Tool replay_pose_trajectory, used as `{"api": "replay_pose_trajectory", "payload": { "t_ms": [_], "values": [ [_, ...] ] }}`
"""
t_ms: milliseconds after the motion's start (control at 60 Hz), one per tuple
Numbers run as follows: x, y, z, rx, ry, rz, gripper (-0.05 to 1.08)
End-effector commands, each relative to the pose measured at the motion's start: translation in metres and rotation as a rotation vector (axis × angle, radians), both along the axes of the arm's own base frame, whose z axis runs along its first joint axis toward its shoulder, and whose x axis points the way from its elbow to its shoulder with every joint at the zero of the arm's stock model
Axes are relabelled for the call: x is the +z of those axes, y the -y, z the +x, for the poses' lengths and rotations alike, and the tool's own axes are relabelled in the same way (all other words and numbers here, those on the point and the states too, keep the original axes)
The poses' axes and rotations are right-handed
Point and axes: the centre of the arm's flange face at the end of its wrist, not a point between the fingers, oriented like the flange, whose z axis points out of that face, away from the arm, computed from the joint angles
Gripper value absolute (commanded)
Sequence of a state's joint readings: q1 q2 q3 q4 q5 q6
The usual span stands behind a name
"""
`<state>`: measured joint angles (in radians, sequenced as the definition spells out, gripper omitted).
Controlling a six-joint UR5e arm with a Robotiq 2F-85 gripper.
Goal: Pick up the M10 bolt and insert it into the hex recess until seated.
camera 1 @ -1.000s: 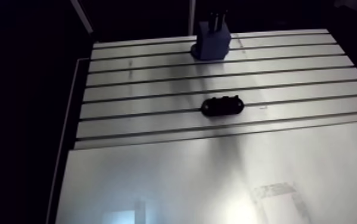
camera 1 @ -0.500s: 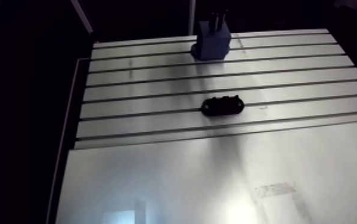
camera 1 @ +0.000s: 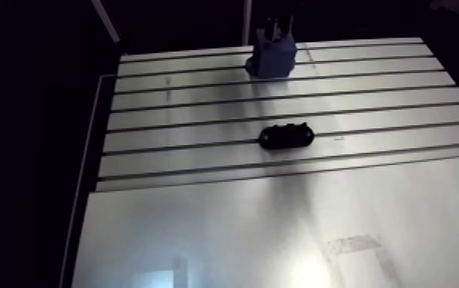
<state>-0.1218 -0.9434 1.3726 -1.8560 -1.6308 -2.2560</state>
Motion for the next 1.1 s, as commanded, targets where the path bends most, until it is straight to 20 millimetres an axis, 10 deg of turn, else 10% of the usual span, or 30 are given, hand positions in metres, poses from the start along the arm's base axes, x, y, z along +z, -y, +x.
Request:
{"api": "replay_pose_trajectory", "payload": {
  "t_ms": [17, 350, 617, 683, 833, 1100],
  "values": [
    [0.001, 0.0, 0.001, 0.001, -0.005, 0.001, 0.01],
    [0.019, 0.001, -0.004, -0.026, -0.044, 0.001, 0.01],
    [0.038, 0.008, 0.002, -0.371, -0.036, 0.047, 0.05],
    [0.039, 0.013, 0.003, -0.442, -0.021, 0.059, 0.18],
    [0.041, 0.02, 0.004, -0.55, 0.0, 0.085, 0.96],
    [0.038, 0.012, 0.002, -0.557, 0.0, 0.086, 1.08]
  ]
}}
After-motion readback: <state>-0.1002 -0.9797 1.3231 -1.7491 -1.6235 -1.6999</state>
